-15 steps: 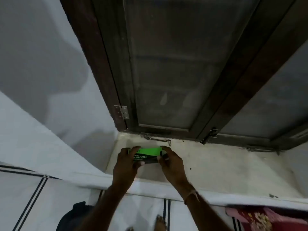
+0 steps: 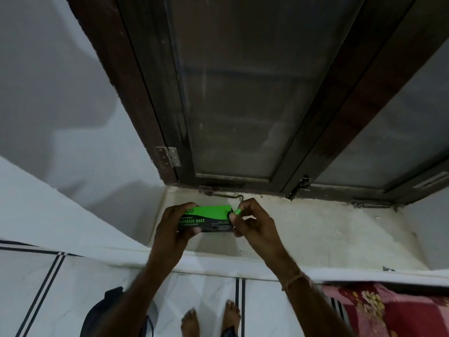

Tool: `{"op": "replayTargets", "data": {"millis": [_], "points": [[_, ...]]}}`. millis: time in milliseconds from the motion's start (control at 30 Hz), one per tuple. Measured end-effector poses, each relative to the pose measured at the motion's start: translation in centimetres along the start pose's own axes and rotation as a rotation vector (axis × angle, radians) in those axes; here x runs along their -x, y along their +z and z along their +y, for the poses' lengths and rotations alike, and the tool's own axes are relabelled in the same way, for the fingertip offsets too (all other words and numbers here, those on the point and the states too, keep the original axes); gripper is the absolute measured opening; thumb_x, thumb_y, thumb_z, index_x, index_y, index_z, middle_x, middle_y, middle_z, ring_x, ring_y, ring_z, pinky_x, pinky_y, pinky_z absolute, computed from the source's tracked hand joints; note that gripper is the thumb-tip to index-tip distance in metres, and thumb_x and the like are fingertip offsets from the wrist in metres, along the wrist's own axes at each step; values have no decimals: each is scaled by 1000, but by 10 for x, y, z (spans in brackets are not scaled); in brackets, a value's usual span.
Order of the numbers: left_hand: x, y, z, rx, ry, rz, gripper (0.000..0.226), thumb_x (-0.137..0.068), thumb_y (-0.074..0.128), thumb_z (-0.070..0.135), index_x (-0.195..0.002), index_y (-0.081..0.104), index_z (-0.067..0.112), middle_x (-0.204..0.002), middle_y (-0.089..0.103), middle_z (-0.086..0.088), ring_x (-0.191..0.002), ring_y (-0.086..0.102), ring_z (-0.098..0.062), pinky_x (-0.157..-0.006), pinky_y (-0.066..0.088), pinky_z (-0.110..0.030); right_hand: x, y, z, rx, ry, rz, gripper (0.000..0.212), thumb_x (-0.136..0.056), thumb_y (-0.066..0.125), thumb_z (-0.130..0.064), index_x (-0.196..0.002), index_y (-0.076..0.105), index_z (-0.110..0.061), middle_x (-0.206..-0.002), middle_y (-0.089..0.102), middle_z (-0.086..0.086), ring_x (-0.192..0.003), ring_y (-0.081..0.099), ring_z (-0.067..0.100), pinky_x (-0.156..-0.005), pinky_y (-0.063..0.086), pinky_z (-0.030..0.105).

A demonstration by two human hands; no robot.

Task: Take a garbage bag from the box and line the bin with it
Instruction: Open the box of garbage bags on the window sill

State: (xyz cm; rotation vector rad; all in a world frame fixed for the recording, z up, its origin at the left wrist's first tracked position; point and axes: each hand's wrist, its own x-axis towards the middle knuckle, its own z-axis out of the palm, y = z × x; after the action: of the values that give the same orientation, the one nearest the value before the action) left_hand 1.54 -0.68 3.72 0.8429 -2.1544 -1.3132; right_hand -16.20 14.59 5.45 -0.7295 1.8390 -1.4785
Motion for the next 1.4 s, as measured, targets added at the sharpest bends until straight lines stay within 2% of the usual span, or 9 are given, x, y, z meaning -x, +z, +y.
{"op": "replayTargets", "data": {"millis": [167, 267, 467, 600, 733, 833, 1033, 1267, 1400], "points": [[4, -8, 6, 22, 33, -8, 53, -80, 75, 33, -131, 61, 25, -123, 60, -2, -109, 63, 0, -84, 53, -13, 6, -13, -8, -208, 56, -10, 16, -93, 72, -5, -93, 57, -8, -88, 62, 33, -73, 69, 24, -70, 60, 36], [8, -13, 1, 33, 3, 14, 57, -80, 72, 43, -133, 63, 25, -124, 60, 5, -105, 67, -18, -80, 62, -35, 8, -22, 0, -216, 43, -5, 21, -96, 58, 5, -108, 68, -10, -89, 52, 42, -84, 61, 27, -78, 62, 38], [12, -5, 12, -8, 21, 21, 52, -82, 82, 18, -130, 63, 28, -121, 59, 11, -108, 63, -7, -82, 59, -23, 14, -13, 14, 372, -236, 272, 33, -81, 76, 5, -95, 73, -25, -102, 69, -9, -96, 63, 6, -76, 47, 16], [14, -2, 11, 13, -41, 35, 53, -81, 79, 30, -132, 65, 26, -122, 60, 11, -106, 67, -14, -80, 63, -42, 21, -7, 8, 36, -182, 155, 15, -91, 75, -8, -100, 78, -19, -98, 78, -4, -92, 73, 11, -81, 55, 23], [16, -1, 15, 13, -28, 50, 56, -79, 76, 44, -131, 65, 29, -121, 62, 9, -102, 69, -19, -76, 63, -46, 19, -8, 14, -112, -147, 96, 27, -93, 72, -5, -119, 77, -14, -113, 77, 4, -109, 73, 18, -95, 59, 35], [17, -1, 17, 7, -30, 34, 52, -81, 83, 27, -129, 65, 32, -121, 62, 13, -104, 69, -21, -77, 64, -46, 17, -12, 14, -136, -103, 23, 42, -95, 70, -6, -136, 67, -15, -117, 72, 11, -112, 70, 20, -97, 58, 32], [7, -7, 41, -242, 96, 13, 54, -83, 82, 15, -132, 64, 25, -122, 57, 3, -103, 62, -8, -83, 47, -5, 13, -23, 14, -374, 41, -143, 43, -95, 70, -17, -137, 67, -28, -123, 69, 7, -115, 67, 17, -104, 54, 37], [-20, -6, 71, -485, 225, -70, 63, -77, 87, 16, -134, 64, 25, -138, 55, -5, -116, 62, -24, -90, 60, -41, -7, -14, 18, -585, 161, -198, 45, -96, 66, -15, -140, 62, -19, -134, 64, 18, -123, 62, 23, -98, 55, 30], [-22, -10, 73, -452, 234, -54, 61, -75, 88, 15, -131, 66, 24, -133, 57, -2, -112, 61, -17, -90, 58, -34, -11, -12, 22, -650, 171, -207, 50, -94, 66, -12, -143, 57, -8, -134, 67, 12, -120, 66, 23, -97, 57, 34]]}}
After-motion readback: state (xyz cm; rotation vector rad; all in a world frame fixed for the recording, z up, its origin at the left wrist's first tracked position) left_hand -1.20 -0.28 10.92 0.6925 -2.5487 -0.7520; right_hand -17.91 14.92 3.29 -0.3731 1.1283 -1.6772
